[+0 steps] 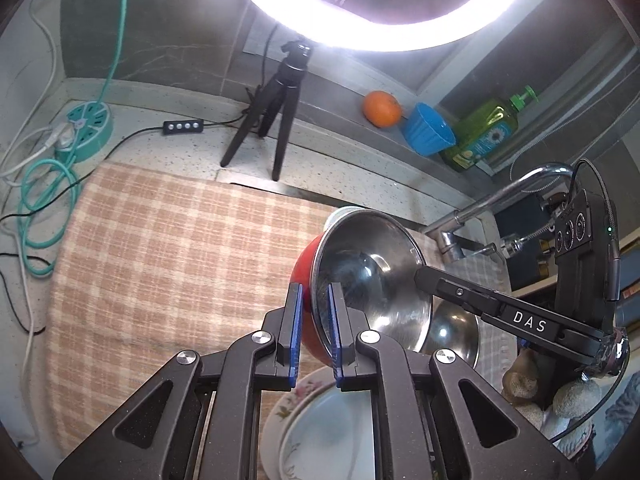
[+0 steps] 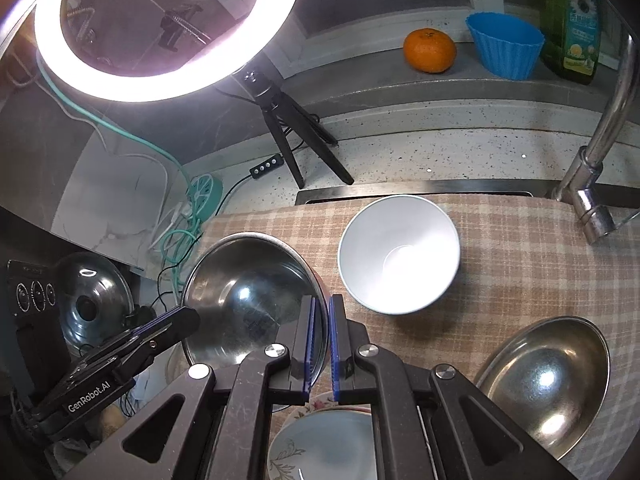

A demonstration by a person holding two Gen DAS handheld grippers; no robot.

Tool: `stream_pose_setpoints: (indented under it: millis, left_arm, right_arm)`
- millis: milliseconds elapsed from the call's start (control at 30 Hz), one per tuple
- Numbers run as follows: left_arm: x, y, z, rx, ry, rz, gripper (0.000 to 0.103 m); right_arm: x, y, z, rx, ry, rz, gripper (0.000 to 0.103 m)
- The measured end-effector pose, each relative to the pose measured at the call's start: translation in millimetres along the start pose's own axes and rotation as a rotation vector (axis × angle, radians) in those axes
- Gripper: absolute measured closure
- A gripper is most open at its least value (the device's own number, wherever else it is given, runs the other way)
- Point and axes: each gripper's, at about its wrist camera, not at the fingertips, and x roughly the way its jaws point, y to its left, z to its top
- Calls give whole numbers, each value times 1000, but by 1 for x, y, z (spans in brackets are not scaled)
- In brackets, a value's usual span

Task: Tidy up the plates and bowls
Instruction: 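Lift the red bowl with the left gripper toward the large steel bowl, then lower the red bowl into the steel bowl with the left gripper while the right gripper holds the steel bowl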

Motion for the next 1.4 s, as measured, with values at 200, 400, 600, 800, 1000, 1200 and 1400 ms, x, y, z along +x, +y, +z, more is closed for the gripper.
stream_pose_setpoints:
  millis: [200,400,600,800,1000,1200,1400]
  left_arm:
    - [8,-27,-6,37,15,-34,92]
    - [24,-60,-11,83,43,-71,92]
    - [41,-91,-17,126,79,-103,92]
    - [59,-116,-30,168,126,-123,92]
    - [79,-137,-41,202,175,-118,92]
    - [102,-146,-52,220,230,-94,92]
    - [117,-150,-60,240,258,-52,92]
  right_arm:
    - [-24,-21,-8,27,-30,-18,97]
    - [-49,-53,-20,73,-52,-42,97]
    - [-71,-86,-32,124,-75,-69,97]
    - [-86,-122,-48,186,-86,-84,97]
    - [-93,-149,-64,229,-88,-106,97]
    - [-88,-168,-76,237,-78,-157,97]
    - [-75,-177,-82,227,-53,-200,97]
